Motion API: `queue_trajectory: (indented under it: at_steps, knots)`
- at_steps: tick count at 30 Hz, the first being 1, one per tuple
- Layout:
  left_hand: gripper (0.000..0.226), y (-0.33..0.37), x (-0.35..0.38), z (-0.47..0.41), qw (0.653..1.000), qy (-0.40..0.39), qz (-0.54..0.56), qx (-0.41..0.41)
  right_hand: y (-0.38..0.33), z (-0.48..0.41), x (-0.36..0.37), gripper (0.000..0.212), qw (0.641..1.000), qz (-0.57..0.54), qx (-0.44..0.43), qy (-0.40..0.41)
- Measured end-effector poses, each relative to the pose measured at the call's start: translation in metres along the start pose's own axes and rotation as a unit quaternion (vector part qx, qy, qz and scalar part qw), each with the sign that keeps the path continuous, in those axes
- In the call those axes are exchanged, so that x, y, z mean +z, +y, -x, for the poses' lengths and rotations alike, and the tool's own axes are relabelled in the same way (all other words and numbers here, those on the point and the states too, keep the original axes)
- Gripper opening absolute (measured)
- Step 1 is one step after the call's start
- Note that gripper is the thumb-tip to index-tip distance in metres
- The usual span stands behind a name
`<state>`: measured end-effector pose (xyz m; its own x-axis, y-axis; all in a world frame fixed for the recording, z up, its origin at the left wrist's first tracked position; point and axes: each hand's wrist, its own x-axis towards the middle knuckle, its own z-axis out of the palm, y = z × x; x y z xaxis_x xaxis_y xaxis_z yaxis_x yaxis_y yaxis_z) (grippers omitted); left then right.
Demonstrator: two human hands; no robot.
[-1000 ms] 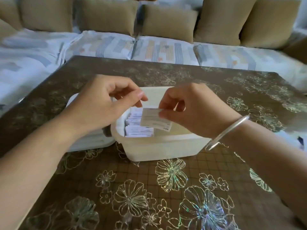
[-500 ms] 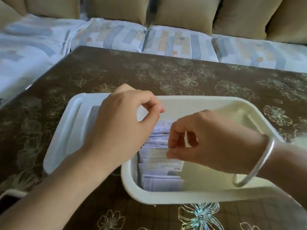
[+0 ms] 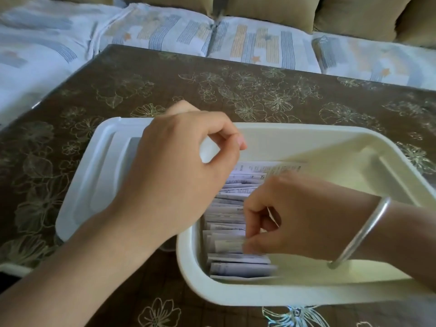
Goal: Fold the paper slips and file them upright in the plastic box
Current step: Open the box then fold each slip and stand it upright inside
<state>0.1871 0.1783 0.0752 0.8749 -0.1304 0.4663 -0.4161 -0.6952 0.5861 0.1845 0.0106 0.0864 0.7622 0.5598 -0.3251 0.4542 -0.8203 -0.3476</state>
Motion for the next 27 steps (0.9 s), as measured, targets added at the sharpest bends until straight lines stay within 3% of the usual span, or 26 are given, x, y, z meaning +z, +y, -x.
queue_trajectory:
  at_steps: [6, 11, 16, 22, 25, 27]
  knots:
    - [0.017, 0.001, -0.001, 0.002, 1.000, 0.005, -0.002, 0.001, -0.001, -0.005, 0.007, 0.013, 0.999, 0.013, -0.013, -0.028]
    - [0.018, -0.001, 0.002, 0.001, 1.000, 0.011, 0.001, 0.001, 0.006, -0.006, 0.002, 0.014, 0.996, -0.079, -0.008, -0.043]
    - [0.021, 0.011, -0.008, 0.000, 0.996, 0.000, -0.073, 0.052, 0.017, 0.042, -0.025, 0.014, 0.969, -0.180, 0.032, 0.164]
    - [0.022, 0.092, 0.002, 0.012, 0.989, -0.036, -0.047, 0.133, 0.037, 0.141, 0.001, 0.011, 0.874, -0.279, 0.087, 0.389]
    - [0.018, 0.124, 0.024, 0.035, 0.987, -0.058, -0.005, 0.149, 0.065, 0.176, 0.042, 0.014, 0.851, -0.229, 0.174, 0.441]
    - [0.017, 0.144, 0.041, 0.058, 0.988, -0.041, 0.000, 0.150, 0.091, 0.204, 0.075, 0.013, 0.852, -0.087, 0.260, 0.447]
